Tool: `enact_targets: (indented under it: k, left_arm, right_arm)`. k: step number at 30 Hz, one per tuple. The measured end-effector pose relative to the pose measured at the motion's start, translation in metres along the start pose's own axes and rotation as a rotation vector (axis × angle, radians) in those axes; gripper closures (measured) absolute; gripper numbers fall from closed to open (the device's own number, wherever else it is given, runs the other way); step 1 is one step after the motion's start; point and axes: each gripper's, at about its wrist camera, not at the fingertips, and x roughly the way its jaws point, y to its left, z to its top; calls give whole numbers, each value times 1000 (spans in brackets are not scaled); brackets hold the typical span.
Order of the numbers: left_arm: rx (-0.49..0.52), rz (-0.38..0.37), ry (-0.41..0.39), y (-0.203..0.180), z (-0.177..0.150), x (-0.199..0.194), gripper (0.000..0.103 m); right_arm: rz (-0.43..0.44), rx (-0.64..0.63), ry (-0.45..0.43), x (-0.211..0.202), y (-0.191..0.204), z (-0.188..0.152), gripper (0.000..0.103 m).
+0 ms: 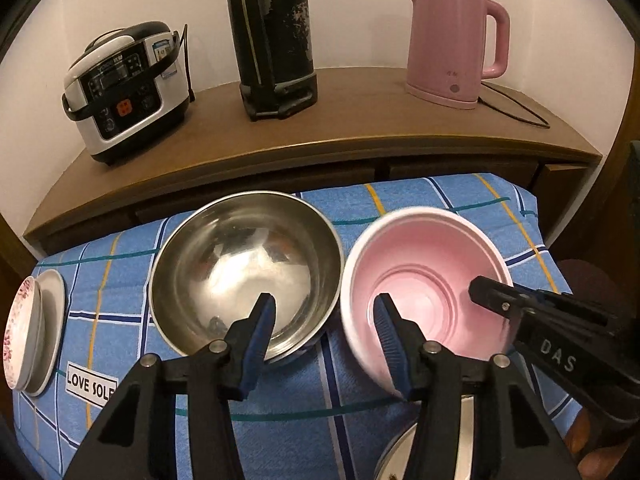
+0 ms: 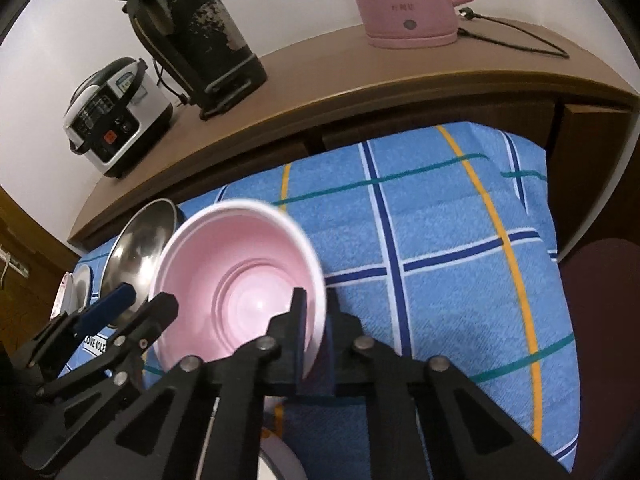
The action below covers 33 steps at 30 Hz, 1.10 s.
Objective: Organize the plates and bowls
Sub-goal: 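Move both grippers to the rim of the pink-and-red bowl, then close both grippers on the rim of the pink-and-red bowl, then lift the pink-and-red bowl with both grippers over the steel bowl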
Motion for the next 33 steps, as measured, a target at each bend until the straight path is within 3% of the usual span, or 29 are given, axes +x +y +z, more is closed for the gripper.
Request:
enact_targets:
  k: [13,20,23,33]
  left_arm:
    - [28,-23,-25,-5,3,-5,49]
    - [33,-66,-81,-4,15,-21,49]
    - [21,-60,-115,6,23,-32,49]
    - [-89,33,-183,74,31,-52,49]
  right_arm:
    - [-9,18,-30,-21,3,5,97]
    - [55,-14,-72,-47,27,17,98]
    - [57,-51,-88,-52,44,23,98]
    - [217,-53,-75,-48,93,38,98]
